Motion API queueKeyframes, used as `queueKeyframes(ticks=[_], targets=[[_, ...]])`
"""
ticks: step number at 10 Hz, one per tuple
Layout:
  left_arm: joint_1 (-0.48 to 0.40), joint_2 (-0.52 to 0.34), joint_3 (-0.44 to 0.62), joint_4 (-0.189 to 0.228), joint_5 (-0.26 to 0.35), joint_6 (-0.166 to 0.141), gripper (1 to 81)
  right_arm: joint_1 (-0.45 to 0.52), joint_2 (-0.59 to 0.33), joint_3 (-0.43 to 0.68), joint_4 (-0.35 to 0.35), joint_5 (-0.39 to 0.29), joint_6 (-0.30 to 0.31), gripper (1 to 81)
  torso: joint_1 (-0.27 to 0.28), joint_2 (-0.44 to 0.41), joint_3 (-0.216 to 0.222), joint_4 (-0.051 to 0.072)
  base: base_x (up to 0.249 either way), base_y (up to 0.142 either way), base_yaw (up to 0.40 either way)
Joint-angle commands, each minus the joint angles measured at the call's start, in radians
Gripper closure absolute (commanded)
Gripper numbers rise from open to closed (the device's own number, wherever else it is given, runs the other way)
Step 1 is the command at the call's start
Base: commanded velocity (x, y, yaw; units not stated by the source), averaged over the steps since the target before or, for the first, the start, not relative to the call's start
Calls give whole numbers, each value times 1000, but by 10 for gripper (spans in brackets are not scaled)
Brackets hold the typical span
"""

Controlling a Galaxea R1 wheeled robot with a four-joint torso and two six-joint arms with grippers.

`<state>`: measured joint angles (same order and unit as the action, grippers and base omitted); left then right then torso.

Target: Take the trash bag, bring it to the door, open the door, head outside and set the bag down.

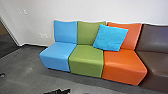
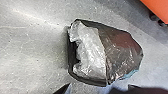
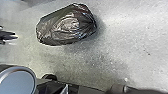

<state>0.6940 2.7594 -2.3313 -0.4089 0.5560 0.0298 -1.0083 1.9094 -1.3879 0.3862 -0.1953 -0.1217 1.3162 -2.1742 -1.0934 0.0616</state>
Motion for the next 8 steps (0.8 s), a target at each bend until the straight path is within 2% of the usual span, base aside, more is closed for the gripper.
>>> queueKeyframes(ticks=[1, 2, 3, 5, 8], targets=[[-147, -6, 4, -31, 74, 4, 10, 70, -54, 15, 20, -61, 1, 10, 61, -94, -80, 0, 0, 0, 0], [-162, -3, 3, -30, 87, 4, 10, 70, -54, 15, 20, -61, 1, 10, 84, -131, -110, 0, 0, 0, 0], [-181, 5, -11, -30, 93, 2, 10, 70, -54, 14, 20, -61, 1, 10, 106, -166, -54, 0, 0, 0, 0], [-215, 50, -71, -22, 148, 2, 10, 70, -53, 14, 22, -61, 1, 10, 142, -222, -77, 0, 0, 0, 0], [-221, 126, -143, -14, 170, 4, 10, 69, -50, 11, 22, -61, 1, 10, 206, -325, -84, 0, 0, 0, 0]])
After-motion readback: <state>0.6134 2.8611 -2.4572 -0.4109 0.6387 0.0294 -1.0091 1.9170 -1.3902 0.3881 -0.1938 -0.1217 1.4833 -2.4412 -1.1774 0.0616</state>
